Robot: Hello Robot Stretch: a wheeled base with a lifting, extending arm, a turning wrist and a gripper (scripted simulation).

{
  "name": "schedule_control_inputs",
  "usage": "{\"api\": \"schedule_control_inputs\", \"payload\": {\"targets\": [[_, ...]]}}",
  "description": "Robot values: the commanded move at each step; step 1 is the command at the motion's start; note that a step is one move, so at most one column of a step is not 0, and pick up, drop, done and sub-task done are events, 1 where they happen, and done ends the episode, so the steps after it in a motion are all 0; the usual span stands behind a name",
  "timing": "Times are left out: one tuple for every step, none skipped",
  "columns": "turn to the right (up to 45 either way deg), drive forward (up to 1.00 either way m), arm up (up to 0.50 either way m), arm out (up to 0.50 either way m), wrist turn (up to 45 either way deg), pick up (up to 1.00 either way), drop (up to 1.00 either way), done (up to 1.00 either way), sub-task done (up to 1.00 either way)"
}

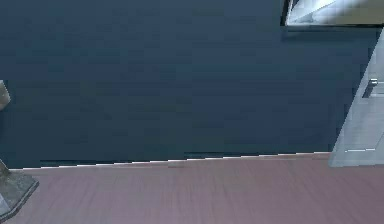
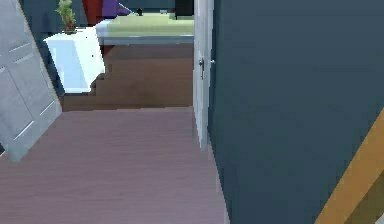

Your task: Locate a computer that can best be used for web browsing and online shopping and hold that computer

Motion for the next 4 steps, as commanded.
{"api": "schedule_control_inputs", "payload": {"targets": [[0.0, 0.1, 0.0, 0.0, 0.0, 0.0, 0.0, 0.0, 0.0], [-45.0, 0.0, 0.0, 0.0, 0.0, 0.0, 0.0, 0.0, 0.0], [-24.0, 0.0, 0.0, 0.0, 0.0, 0.0, 0.0, 0.0, 0.0], [0.0, 0.05, 0.0, 0.0, 0.0, 0.0, 0.0, 0.0, 0.0]]}}
